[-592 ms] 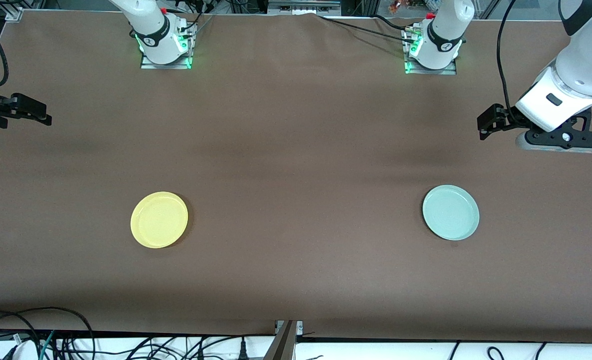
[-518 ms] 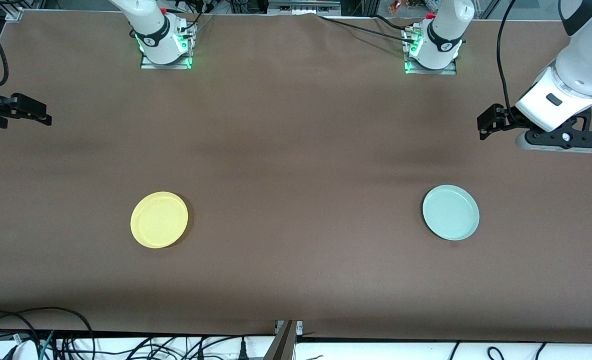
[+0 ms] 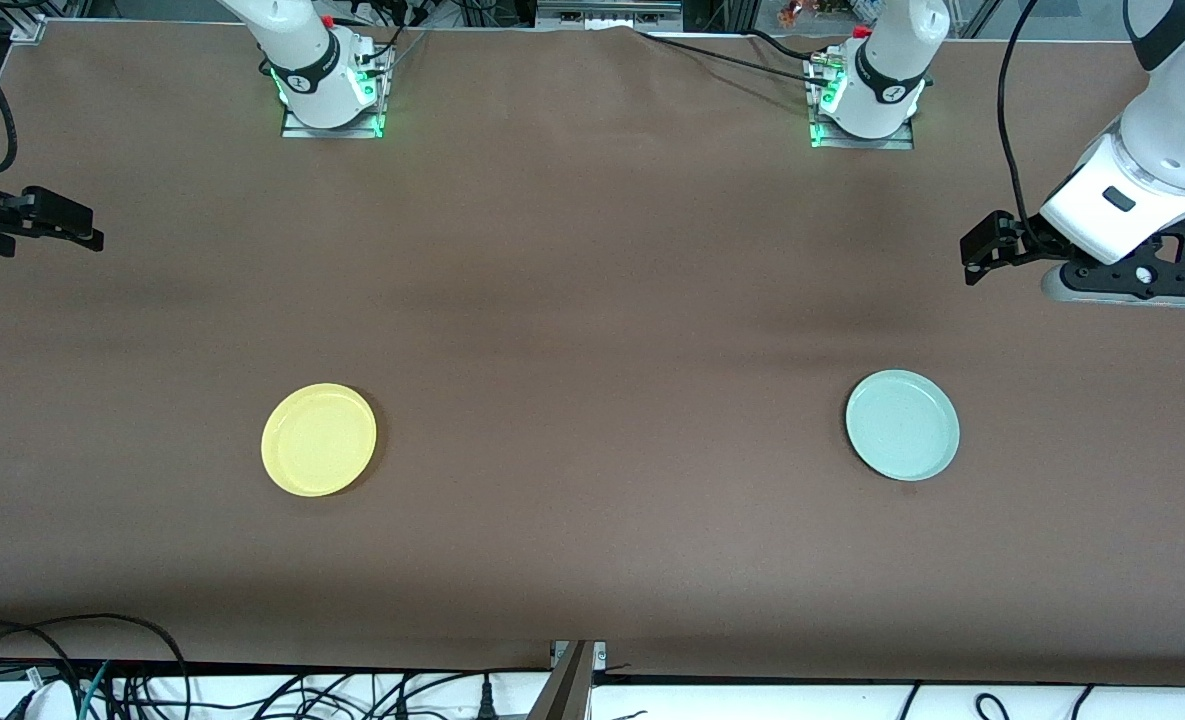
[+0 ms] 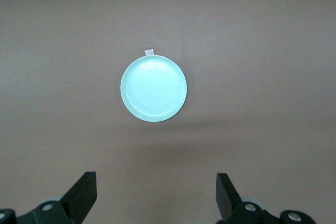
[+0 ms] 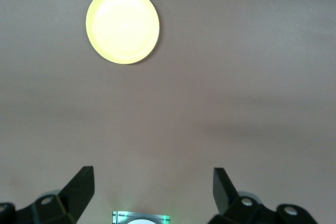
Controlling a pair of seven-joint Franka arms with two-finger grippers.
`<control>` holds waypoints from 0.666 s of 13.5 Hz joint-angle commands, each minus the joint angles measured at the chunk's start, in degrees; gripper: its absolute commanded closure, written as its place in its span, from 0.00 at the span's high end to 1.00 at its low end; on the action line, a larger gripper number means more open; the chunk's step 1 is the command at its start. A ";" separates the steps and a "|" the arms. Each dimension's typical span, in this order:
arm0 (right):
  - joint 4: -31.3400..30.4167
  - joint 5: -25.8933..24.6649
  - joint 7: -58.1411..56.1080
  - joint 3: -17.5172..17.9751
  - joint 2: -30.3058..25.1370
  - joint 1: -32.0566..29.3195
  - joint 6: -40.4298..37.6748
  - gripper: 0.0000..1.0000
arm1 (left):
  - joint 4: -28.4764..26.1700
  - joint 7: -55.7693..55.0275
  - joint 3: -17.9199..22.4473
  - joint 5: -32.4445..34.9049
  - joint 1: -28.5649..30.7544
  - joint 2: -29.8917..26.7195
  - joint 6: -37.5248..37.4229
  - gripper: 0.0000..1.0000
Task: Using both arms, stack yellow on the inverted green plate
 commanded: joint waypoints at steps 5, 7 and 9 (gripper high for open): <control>0.71 -0.14 0.48 0.15 0.16 -0.16 -0.08 1.00 | 1.06 -0.30 -0.06 0.27 0.26 0.72 -1.59 1.00; 0.71 -0.14 0.57 0.15 0.24 -0.07 -0.08 1.00 | 1.06 -0.73 -0.06 0.18 0.35 0.72 -1.94 1.00; 0.71 -0.14 0.39 0.07 0.24 -0.15 -0.08 1.00 | 1.06 -2.22 -0.06 0.18 0.35 0.72 -2.03 1.00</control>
